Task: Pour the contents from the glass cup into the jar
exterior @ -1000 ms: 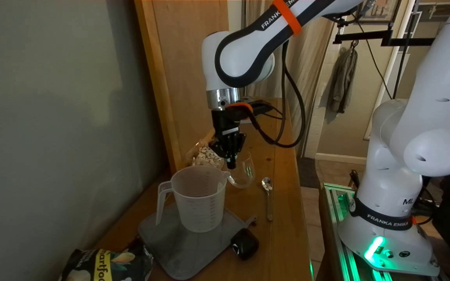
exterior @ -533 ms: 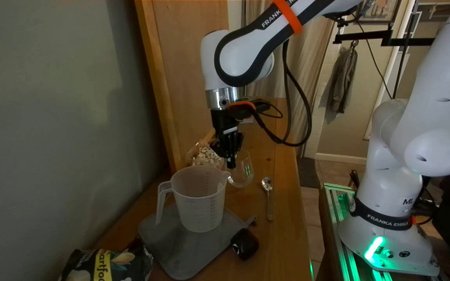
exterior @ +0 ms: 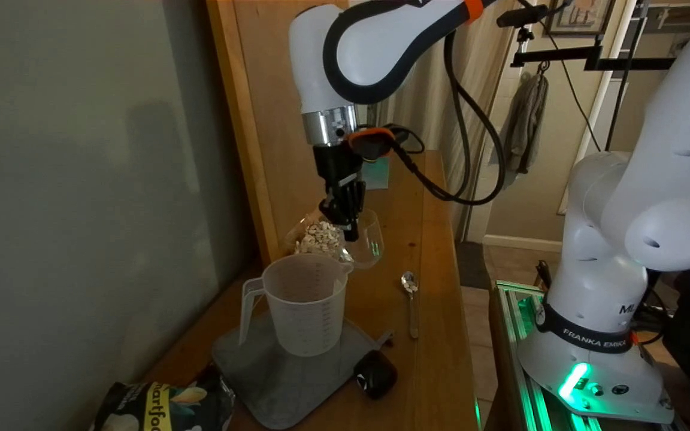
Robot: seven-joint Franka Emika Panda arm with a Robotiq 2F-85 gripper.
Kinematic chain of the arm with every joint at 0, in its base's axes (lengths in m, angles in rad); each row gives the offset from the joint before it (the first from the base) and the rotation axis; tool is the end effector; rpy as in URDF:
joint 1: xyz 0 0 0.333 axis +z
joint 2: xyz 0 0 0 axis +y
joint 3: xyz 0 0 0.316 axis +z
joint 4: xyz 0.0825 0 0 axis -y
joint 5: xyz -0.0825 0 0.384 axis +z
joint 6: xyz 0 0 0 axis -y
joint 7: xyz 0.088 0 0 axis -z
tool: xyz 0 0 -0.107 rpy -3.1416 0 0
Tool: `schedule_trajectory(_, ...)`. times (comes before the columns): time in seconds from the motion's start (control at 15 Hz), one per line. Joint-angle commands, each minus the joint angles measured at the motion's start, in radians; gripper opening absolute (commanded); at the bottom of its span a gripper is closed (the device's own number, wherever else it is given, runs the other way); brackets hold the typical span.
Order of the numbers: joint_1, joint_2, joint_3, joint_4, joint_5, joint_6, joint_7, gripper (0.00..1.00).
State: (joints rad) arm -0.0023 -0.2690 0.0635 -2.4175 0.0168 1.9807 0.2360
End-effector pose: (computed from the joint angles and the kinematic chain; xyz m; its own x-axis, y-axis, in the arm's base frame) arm 0.4303 0.0276 0.3985 0.9690 -0.1863 -0.1621 -0.1819 -0.9824 0.0419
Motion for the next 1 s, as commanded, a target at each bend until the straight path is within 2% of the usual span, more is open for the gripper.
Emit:
schedule_trajectory(0.0, 0.018, -0.033, 0.018, 0.057, -0.051, -0.081, -0.035, 0.01)
schedule_trajectory(0.6, 0.061, -0.059, 0.047, 0.151, -0.098, -0.128, -0.157, 0.01)
schedule_trajectory(0.67, 0.056, -0.047, 0.039, 0.122, -0.066, -0.096, -0.126, 0.04)
schedule_trajectory(0.93, 0.063, -0.049, 0.043, 0.134, -0.072, -0.102, -0.145, 0.04)
